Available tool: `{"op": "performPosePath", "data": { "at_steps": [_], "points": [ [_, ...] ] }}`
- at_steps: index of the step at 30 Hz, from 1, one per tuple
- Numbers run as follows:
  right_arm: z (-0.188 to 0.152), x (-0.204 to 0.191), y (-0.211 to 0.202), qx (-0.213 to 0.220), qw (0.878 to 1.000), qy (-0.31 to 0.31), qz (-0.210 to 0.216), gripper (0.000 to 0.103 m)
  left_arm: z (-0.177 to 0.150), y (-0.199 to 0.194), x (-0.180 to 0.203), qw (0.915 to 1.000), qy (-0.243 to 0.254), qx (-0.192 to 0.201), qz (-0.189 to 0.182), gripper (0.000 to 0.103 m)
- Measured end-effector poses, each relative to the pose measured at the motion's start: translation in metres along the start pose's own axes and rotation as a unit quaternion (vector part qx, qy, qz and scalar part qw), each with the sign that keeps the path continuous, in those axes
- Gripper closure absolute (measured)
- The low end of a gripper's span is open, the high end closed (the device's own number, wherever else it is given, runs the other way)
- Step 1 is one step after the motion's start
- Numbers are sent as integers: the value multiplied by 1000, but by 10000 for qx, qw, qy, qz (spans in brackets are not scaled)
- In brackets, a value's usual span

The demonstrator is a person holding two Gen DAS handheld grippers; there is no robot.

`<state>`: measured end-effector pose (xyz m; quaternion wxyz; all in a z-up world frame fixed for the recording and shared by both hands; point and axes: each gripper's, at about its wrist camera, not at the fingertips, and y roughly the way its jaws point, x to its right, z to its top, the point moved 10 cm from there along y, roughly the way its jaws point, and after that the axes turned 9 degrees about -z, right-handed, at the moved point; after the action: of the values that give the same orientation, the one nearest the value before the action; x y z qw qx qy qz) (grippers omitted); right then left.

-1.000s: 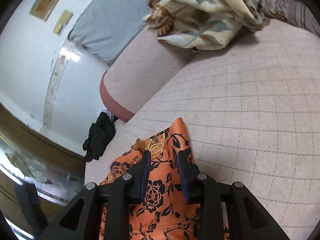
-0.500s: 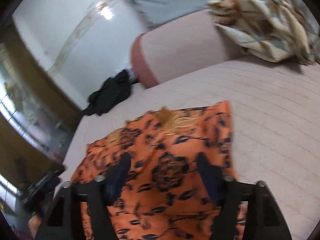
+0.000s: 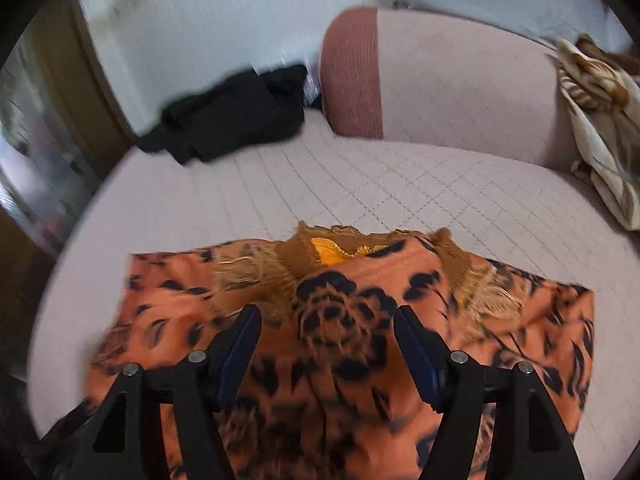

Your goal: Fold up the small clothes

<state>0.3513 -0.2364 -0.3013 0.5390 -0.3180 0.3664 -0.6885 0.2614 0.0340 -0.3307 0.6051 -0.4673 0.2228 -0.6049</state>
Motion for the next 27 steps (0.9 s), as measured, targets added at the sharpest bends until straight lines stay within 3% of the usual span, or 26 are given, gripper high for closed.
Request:
{"op": "performPosePath", "data": {
  "at_steps": [1,2,3,4,6,9,11,14,18,21,22,24,26,27],
  "points": [
    [-1,-1,11,-163,9998,-15,-141,34,1,0,-1,10000,-27,-32,-43,17],
    [-4,0,23,-327,9990,-5,-291,42,0,-6,-3,9999,-53,-44,-85,17],
    [-7,4,32,-453,9979,-24,-464,69,0,-3,-2,9999,-83,-51,-131,17],
    [-10,9,39,-534,9962,-99,-678,76,3,-1,-6,9997,-136,-36,-193,17],
    [-11,18,31,-387,9970,7,-665,92,9,-7,-14,9996,-217,63,-177,17],
    [-8,43,-10,143,9978,259,-595,93,20,-21,-30,9984,-408,372,-99,17],
    [-9,68,-55,621,9961,576,-229,93,25,-31,-38,9972,-475,578,-40,17],
    [-28,105,-104,954,9912,922,-1,93,30,-38,-41,9962,-426,756,10,17],
    [-78,155,-117,756,9874,1388,123,93,24,-41,-33,9963,-337,796,-30,17],
    [-122,193,-95,379,9844,1718,8,93,22,-40,-19,9962,-170,843,-153,17],
    [-138,200,-78,43,9795,1998,262,93,19,-42,-12,9960,3,877,-181,17],
    [-146,203,-64,-182,9721,2293,462,93,16,-43,-1,9954,247,908,-189,17],
    [-138,197,-69,6,9752,2166,444,93,15,-46,14,9931,562,1005,-210,17],
    [-126,191,-80,339,9782,1996,464,93,16,-48,18,9916,677,1087,-192,17]
  ]
}}
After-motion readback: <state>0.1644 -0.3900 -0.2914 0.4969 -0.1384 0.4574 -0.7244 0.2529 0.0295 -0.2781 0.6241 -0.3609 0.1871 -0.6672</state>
